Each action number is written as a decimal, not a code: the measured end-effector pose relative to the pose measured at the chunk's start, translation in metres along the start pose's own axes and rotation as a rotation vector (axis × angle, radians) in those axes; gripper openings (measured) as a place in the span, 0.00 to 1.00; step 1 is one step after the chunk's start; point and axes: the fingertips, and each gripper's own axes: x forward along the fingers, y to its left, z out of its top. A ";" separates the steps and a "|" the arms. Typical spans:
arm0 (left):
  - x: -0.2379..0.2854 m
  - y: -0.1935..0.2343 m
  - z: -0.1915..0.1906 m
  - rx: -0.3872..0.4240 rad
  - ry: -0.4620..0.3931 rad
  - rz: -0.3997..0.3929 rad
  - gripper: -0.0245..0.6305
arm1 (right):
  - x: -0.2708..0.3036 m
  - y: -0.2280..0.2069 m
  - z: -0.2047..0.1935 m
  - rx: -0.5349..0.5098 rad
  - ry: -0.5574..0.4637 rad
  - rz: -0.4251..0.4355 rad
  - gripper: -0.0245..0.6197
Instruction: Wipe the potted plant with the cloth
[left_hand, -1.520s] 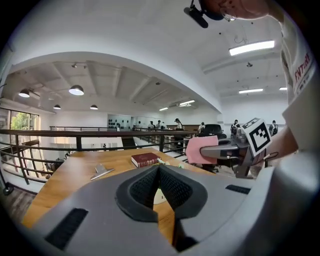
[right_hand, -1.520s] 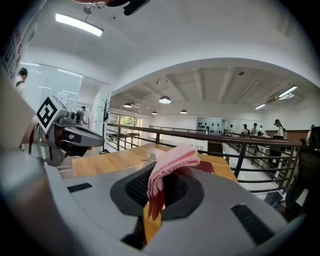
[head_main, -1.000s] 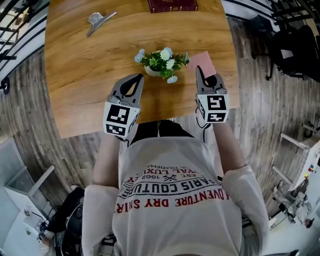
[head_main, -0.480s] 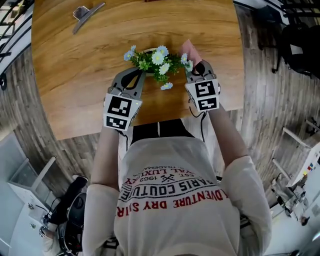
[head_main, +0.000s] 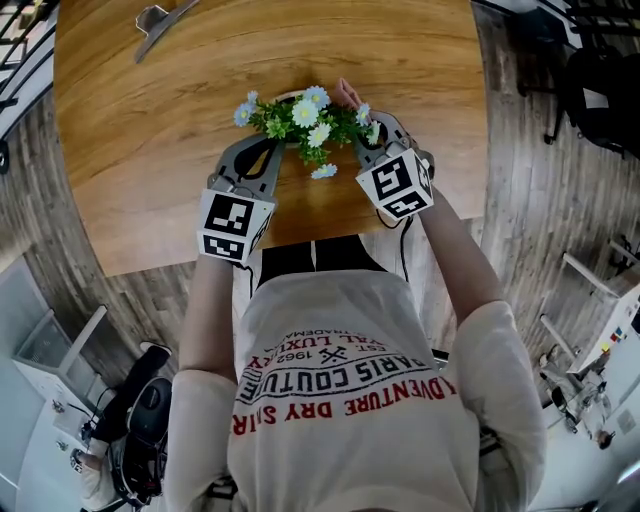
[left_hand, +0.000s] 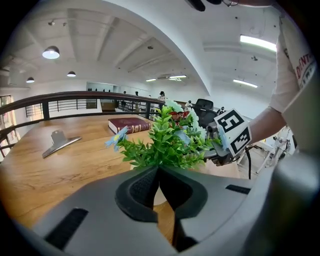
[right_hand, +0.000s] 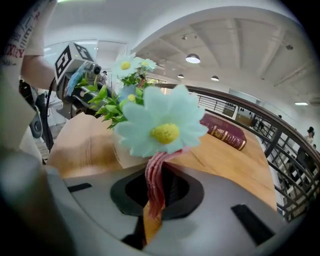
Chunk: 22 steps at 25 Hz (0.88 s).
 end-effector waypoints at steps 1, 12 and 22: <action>0.000 -0.001 0.000 0.015 -0.001 0.001 0.06 | 0.000 0.003 0.000 -0.024 -0.001 0.011 0.09; -0.001 0.002 0.002 -0.035 -0.051 -0.051 0.06 | 0.000 0.024 -0.005 -0.173 0.025 0.075 0.09; -0.002 0.001 0.003 -0.019 -0.056 -0.080 0.06 | -0.001 0.044 -0.012 -0.152 0.070 0.063 0.10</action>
